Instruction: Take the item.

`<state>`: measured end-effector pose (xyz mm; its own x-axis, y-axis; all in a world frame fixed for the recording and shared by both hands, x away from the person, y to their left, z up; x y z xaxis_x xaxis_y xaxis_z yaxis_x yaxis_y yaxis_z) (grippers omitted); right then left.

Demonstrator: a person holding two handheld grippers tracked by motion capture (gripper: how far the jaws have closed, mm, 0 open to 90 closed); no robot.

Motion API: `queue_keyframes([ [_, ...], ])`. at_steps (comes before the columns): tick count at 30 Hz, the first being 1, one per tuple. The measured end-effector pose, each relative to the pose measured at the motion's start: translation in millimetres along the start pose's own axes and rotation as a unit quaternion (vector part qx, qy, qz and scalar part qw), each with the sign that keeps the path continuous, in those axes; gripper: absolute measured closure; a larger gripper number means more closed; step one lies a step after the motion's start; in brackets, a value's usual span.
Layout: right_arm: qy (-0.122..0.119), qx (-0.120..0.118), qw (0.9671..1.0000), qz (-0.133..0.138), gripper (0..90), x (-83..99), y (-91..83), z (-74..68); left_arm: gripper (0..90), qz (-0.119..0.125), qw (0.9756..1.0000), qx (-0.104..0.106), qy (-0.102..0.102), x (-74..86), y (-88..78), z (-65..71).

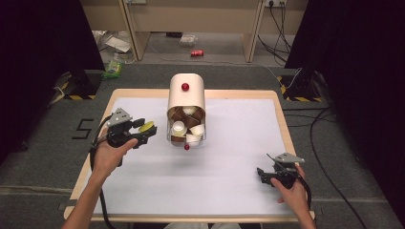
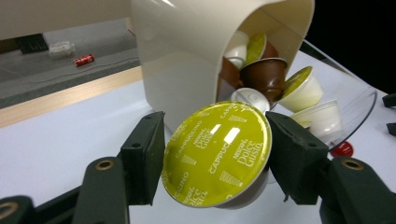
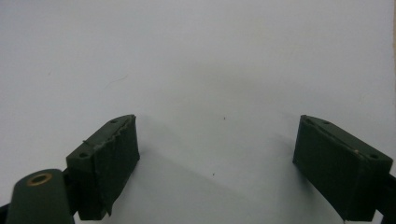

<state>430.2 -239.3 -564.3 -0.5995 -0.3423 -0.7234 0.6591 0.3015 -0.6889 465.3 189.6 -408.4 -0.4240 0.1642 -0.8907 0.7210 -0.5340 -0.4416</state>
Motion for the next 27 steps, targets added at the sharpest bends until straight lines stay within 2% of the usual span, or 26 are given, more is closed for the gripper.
queue_keyframes([
  [4, -0.001, 0.000, 1.0000, 0.000, 14.6, 0.1, 0.0, 0.2, 40.0, 0.002, 0.9999, -0.008, -0.010, 6.8, -2.7, -10.1],
  [12, 0.000, 0.000, 1.0000, 0.000, 14.6, 0.0, 0.0, 0.0, 40.0, 0.001, 0.9996, -0.024, -0.017, 18.9, -4.8, -21.8],
  [21, 0.000, 0.000, 1.0000, 0.000, 14.6, 0.0, 0.0, 0.1, 40.0, -0.005, 0.9986, -0.046, -0.024, 34.9, 1.0, -36.7],
  [27, -0.001, 0.000, 1.0000, 0.000, 14.6, 0.1, 0.0, 0.2, 40.0, -0.011, 0.9979, -0.051, -0.038, 47.2, 9.7, -46.6],
])
Point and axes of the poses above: each handheld gripper's, and its own axes: y roughly forward along the jaws, x roughly out of its underside, z roughly to its right, the point moved 10 cm from there along y, roughly forward along the jaws, and after that the axes turned 2 degrees about -y, right-handed, at the moved point
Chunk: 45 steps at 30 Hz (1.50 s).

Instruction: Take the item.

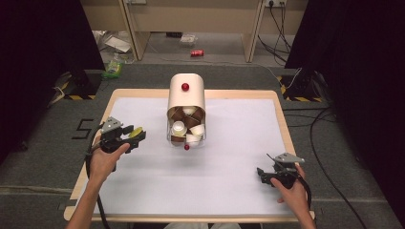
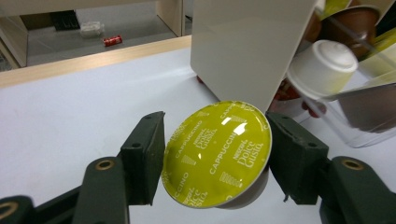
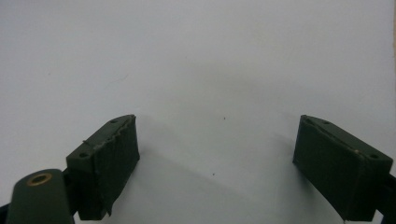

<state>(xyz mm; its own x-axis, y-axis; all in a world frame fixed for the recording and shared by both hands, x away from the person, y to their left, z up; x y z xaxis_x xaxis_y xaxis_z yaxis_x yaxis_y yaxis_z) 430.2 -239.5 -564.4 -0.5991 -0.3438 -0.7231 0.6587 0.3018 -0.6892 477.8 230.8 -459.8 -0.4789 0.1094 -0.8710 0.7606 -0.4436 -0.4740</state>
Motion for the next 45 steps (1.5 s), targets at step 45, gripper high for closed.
queue_keyframes([
  [45, 0.000, -0.001, 1.0000, 0.000, 14.5, 0.0, 0.0, 0.1, 39.9, -0.064, 0.9971, -0.027, -0.031, 61.4, 65.8, -41.3],
])
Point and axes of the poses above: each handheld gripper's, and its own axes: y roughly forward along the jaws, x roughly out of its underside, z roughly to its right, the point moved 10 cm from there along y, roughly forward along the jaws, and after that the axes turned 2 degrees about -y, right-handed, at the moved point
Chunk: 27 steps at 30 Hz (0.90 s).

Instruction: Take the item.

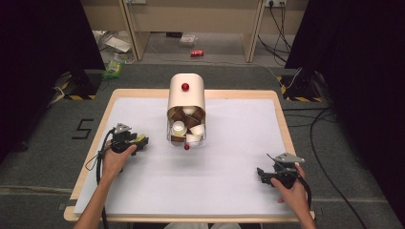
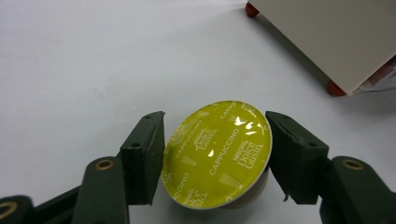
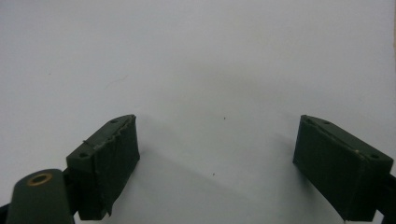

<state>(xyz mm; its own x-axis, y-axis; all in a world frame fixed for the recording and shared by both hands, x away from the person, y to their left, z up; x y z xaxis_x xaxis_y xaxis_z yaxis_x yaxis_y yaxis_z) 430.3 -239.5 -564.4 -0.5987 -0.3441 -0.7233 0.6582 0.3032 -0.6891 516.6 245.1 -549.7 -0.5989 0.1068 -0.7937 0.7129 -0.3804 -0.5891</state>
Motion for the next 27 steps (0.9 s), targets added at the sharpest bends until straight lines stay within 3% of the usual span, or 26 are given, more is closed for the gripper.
queue_keyframes([
  [8, -0.001, 0.000, 1.0000, 0.000, 14.5, -0.1, 0.0, 0.3, 38.4, 0.001, 1.0000, -0.005, 0.008, 0.6, 0.6, -0.5],
  [17, 0.000, 0.000, 1.0000, 0.000, 14.5, 0.0, 0.0, 0.0, 21.1, 0.007, 0.9999, -0.001, 0.012, -4.4, -8.6, 6.9],
  [27, 0.000, 0.000, 1.0000, 0.000, 14.5, 0.0, 0.0, -0.1, 17.2, 0.011, 0.9999, 0.012, -0.003, -7.9, -21.8, 13.5],
])
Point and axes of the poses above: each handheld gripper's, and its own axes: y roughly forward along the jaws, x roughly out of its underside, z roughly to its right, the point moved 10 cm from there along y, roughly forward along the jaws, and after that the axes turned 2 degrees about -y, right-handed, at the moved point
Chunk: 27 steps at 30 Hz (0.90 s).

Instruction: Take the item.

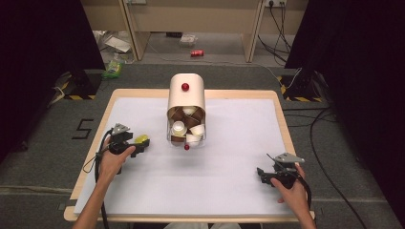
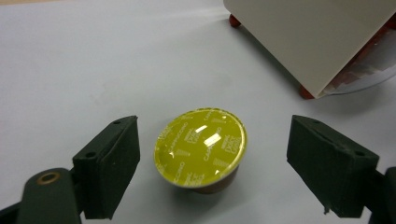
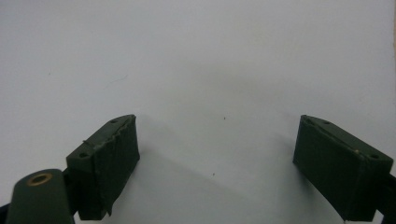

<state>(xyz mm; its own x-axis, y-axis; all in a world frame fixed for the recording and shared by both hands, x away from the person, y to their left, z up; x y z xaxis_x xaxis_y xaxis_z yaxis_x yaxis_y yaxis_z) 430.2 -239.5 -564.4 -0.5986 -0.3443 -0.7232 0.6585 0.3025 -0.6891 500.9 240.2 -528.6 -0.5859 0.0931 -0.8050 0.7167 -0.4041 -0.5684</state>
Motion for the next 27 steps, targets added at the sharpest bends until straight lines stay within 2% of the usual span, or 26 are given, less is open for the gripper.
queue_keyframes([
  [15, -0.001, 0.001, 1.0000, 0.000, 14.7, -0.2, -0.1, 0.0, 17.0, 0.011, 0.9999, 0.012, 0.000, -2.7, -14.8, 13.9],
  [27, -0.001, 0.001, 1.0000, 0.000, 14.6, -0.2, 0.0, 0.0, 17.0, 0.022, 0.9997, 0.013, -0.001, 5.8, -28.6, 23.4],
])
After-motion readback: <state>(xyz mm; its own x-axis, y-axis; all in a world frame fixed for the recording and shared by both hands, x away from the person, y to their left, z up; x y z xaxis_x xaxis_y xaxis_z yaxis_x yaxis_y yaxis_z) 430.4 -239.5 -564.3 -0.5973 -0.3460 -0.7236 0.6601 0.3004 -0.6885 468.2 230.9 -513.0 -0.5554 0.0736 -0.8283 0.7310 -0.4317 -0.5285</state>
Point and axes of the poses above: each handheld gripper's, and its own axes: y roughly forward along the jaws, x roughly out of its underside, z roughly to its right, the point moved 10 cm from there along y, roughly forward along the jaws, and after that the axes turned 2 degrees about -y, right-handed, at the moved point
